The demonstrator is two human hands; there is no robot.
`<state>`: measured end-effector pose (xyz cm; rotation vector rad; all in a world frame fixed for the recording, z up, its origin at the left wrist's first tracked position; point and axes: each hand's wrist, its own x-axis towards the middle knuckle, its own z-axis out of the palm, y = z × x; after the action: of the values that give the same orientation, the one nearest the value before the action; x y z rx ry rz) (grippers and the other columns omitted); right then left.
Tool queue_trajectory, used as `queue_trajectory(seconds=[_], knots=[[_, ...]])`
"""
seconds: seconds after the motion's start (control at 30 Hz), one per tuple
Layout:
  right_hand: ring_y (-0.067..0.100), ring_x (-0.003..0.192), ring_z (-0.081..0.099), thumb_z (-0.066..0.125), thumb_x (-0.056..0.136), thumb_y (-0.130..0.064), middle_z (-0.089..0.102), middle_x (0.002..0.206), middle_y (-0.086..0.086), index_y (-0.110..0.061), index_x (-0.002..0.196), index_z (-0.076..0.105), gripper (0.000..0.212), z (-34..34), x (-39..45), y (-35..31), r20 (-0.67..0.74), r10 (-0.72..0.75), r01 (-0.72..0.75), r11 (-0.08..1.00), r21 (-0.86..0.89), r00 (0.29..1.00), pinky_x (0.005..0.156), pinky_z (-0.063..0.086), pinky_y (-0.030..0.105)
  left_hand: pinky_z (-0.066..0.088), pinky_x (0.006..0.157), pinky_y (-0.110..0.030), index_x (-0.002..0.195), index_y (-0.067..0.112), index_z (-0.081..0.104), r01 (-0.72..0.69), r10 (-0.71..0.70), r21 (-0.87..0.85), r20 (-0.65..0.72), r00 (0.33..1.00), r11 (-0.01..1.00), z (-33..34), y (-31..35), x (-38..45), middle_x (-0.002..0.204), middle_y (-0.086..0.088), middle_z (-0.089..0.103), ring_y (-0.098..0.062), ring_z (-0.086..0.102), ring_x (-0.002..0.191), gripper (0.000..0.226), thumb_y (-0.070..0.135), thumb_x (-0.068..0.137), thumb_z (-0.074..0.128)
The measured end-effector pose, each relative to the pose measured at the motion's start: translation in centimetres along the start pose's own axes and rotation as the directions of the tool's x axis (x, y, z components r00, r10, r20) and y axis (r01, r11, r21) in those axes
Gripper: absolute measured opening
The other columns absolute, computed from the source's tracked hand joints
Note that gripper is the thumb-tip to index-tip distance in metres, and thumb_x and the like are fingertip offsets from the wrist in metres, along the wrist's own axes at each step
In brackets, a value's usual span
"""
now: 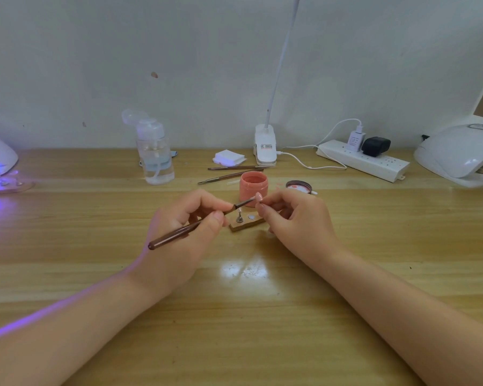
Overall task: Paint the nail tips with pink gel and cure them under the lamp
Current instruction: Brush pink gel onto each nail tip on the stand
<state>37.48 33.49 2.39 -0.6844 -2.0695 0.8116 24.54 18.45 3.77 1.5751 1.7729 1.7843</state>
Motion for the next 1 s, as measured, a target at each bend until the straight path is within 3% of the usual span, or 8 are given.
queue_trajectory(seconds=[0.17, 0.23, 0.43, 0.63, 0.77, 0.9, 1.0], knots=[[0.020, 0.063, 0.065, 0.072, 0.084, -0.019, 0.066, 0.070, -0.010, -0.029, 0.078, 0.068, 0.012, -0.01, -0.06, -0.07, 0.001, -0.002, 0.002, 1.000, 0.028, 1.000, 0.066, 0.055, 0.041, 0.052, 0.071, -0.027, 0.091, 0.030, 0.072, 0.011, -0.011, 0.020, 0.034, 0.999, 1.000, 0.24, -0.23, -0.04, 0.083, 0.003, 0.073, -0.020, 0.066, 0.079, 0.017, 0.022, 0.084, 0.060], [0.021, 0.064, 0.065, 0.072, 0.084, -0.020, 0.066, 0.070, -0.009, -0.025, 0.080, 0.070, 0.007, -0.03, -0.06, -0.06, 0.004, 0.004, -0.004, 0.999, 0.042, 1.000, 0.067, 0.055, 0.042, 0.050, 0.066, -0.020, 0.087, 0.028, 0.070, 0.011, -0.011, 0.027, 0.000, 1.000, 1.000, 0.02, -0.45, 0.01, 0.079, 0.005, 0.072, -0.021, 0.063, 0.076, 0.015, 0.019, 0.082, 0.058], [0.020, 0.064, 0.065, 0.072, 0.084, -0.019, 0.067, 0.071, -0.010, -0.036, 0.076, 0.065, 0.020, -0.08, -0.09, -0.11, 0.005, -0.010, 0.010, 0.999, 0.032, 1.000, 0.067, 0.055, 0.041, 0.053, 0.075, -0.021, 0.097, 0.029, 0.072, 0.024, -0.024, -0.009, 0.019, 1.000, 1.000, 0.35, -0.18, 0.11, 0.088, 0.011, 0.075, -0.007, 0.069, 0.086, 0.018, 0.023, 0.086, 0.059], [0.018, 0.065, 0.065, 0.072, 0.084, -0.019, 0.067, 0.071, -0.011, -0.036, 0.075, 0.065, 0.021, -0.02, -0.02, 0.01, -0.004, -0.002, 0.002, 0.999, 0.039, 1.000, 0.069, 0.055, 0.041, 0.053, 0.071, -0.036, 0.092, 0.030, 0.072, 0.044, -0.045, -0.029, -0.049, 0.998, 0.999, 0.22, -0.17, 0.01, 0.084, 0.009, 0.075, -0.023, 0.067, 0.080, 0.016, 0.024, 0.084, 0.060], [0.018, 0.064, 0.065, 0.072, 0.084, -0.020, 0.067, 0.070, -0.010, -0.033, 0.077, 0.067, 0.016, -0.03, -0.01, 0.10, -0.001, -0.007, 0.007, 1.000, 0.024, 1.000, 0.068, 0.055, 0.041, 0.054, 0.072, -0.031, 0.097, 0.031, 0.072, 0.045, -0.045, -0.003, -0.001, 0.999, 0.999, 0.44, -0.20, -0.02, 0.087, 0.011, 0.075, -0.014, 0.069, 0.081, 0.017, 0.026, 0.085, 0.060], [0.021, 0.064, 0.065, 0.072, 0.084, -0.020, 0.067, 0.071, -0.008, -0.027, 0.080, 0.070, 0.008, 0.02, 0.00, 0.21, -0.012, 0.007, -0.007, 0.999, 0.031, 1.000, 0.068, 0.054, 0.042, 0.050, 0.063, -0.026, 0.095, 0.033, 0.068, 0.030, -0.029, 0.005, -0.070, 0.997, 1.000, 0.32, -0.60, 0.15, 0.078, 0.011, 0.073, -0.006, 0.062, 0.066, 0.012, 0.029, 0.089, 0.059], [0.022, 0.063, 0.064, 0.072, 0.084, -0.020, 0.066, 0.070, -0.009, -0.025, 0.080, 0.070, 0.007, 0.05, -0.01, 0.28, -0.022, 0.007, -0.007, 1.000, 0.022, 1.000, 0.068, 0.054, 0.043, 0.050, 0.069, -0.013, 0.103, 0.036, 0.065, -0.008, 0.006, -0.039, -0.063, 0.998, 0.999, 0.33, -0.57, 0.23, 0.082, 0.011, 0.073, 0.001, 0.065, 0.075, 0.013, 0.029, 0.093, 0.063]])
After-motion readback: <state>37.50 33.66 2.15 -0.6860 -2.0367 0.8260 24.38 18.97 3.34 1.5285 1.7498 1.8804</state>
